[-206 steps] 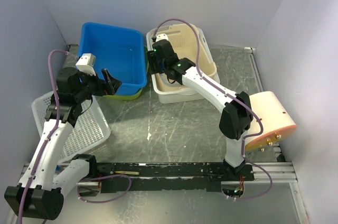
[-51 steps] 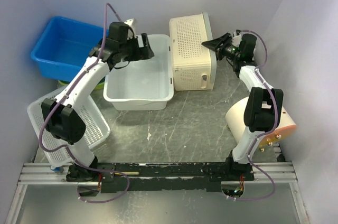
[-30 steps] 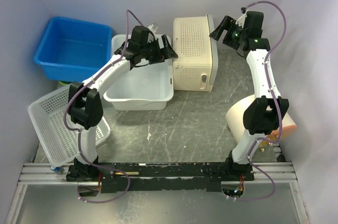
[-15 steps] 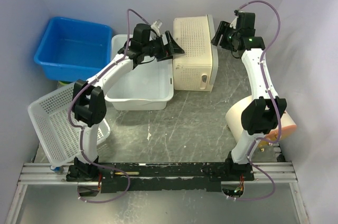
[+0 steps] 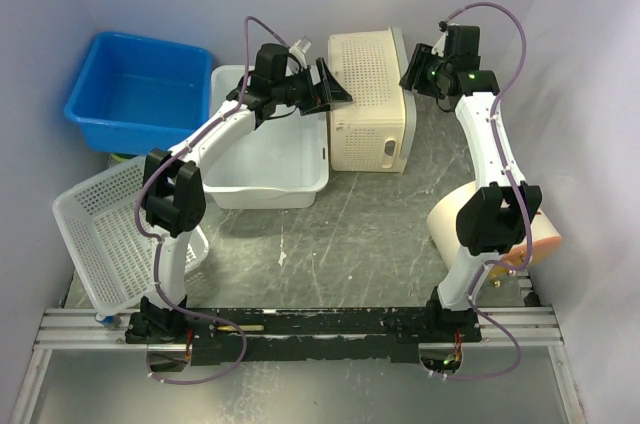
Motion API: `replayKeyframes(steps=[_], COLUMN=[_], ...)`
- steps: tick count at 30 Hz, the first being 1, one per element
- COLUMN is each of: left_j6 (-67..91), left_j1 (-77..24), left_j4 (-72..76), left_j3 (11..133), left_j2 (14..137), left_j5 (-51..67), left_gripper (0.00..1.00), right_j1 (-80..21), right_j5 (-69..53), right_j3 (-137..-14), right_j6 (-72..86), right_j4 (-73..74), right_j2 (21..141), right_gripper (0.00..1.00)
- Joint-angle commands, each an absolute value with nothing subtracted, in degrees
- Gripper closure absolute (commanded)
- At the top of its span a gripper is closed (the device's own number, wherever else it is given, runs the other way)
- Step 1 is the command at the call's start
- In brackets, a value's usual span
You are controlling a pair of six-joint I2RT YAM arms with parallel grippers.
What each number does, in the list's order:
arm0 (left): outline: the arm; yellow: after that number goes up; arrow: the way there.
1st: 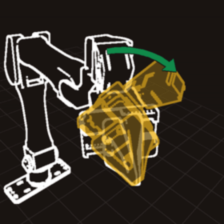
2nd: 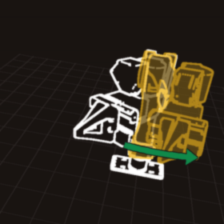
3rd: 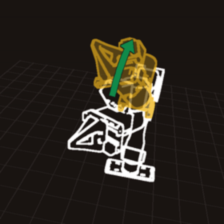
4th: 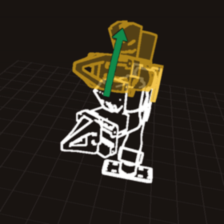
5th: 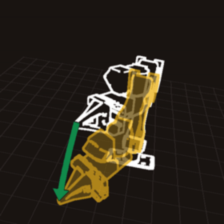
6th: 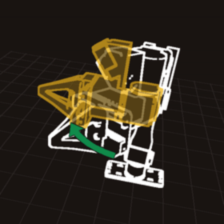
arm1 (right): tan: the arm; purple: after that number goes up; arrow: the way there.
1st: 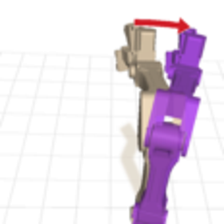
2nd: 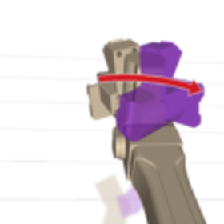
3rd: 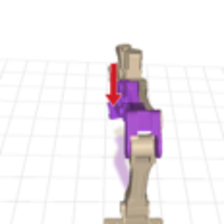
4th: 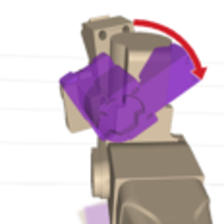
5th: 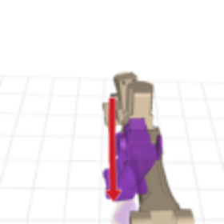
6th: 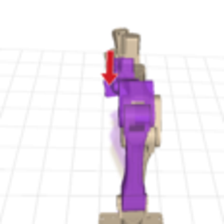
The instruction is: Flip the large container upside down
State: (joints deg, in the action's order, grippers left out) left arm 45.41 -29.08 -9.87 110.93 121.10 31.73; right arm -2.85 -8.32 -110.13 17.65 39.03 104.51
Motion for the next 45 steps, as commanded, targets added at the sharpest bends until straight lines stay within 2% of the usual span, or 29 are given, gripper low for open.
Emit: replayKeyframes(steps=[1, 3, 10, 14, 18, 25, 28, 33, 39, 42, 45], left_j6=[44.6, 44.5, 45.2, 47.5, 51.8, 54.0, 54.8, 55.6, 54.4, 52.3, 49.0], left_j1=[-29.6, -29.6, -29.6, -30.1, -32.3, -37.5, -40.2, -43.2, -44.1, -44.0, -44.0], left_j4=[-9.8, -10.0, -8.9, -5.8, 3.4, 8.3, 9.2, 9.2, 10.4, 8.8, 5.2], left_j3=[113.2, 113.4, 115.2, 116.5, 112.9, 116.7, 119.2, 121.4, 118.7, 118.8, 119.8], left_j2=[122.1, 122.3, 123.7, 123.9, 121.1, 120.8, 123.0, 126.6, 124.1, 122.4, 120.8], left_j5=[33.1, 33.2, 34.6, 37.5, 38.8, 37.7, 38.1, 38.1, 37.6, 37.4, 36.2], left_gripper=[0.01, 0.01, 0.01, 0.01, 0.01, 0.01, 0.01, 0.01, 0.01, 0.01, 0.01], right_j1=[-4.5, -5.1, -5.7, -5.2, 0.0, 11.1, 14.3, 16.4, 16.5, 16.5, 16.4], right_j5=[-7.5, -6.5, -3.5, -1.3, -11.5, -23.4, -26.0, -16.3, -7.2, -4.3, -1.3], right_j3=[-110.6, -111.6, -116.9, -112.4, -102.2, -85.7, -82.8, -84.4, -86.6, -88.5, -87.6], right_j6=[15.9, 15.4, 14.5, 16.3, 22.8, 32.1, 33.8, 31.5, 29.4, 29.6, 30.1], right_j4=[39.5, 40.4, 45.3, 42.9, 34.3, 20.5, 18.9, 23.6, 26.8, 28.4, 27.7], right_j2=[105.2, 106.0, 110.3, 107.9, 101.8, 95.9, 96.7, 98.2, 98.4, 97.7, 95.1], right_gripper=[0.49, 0.58, 0.77, 0.78, 0.82, 0.83, 0.83, 0.71, 0.42, 0.39, 0.30])
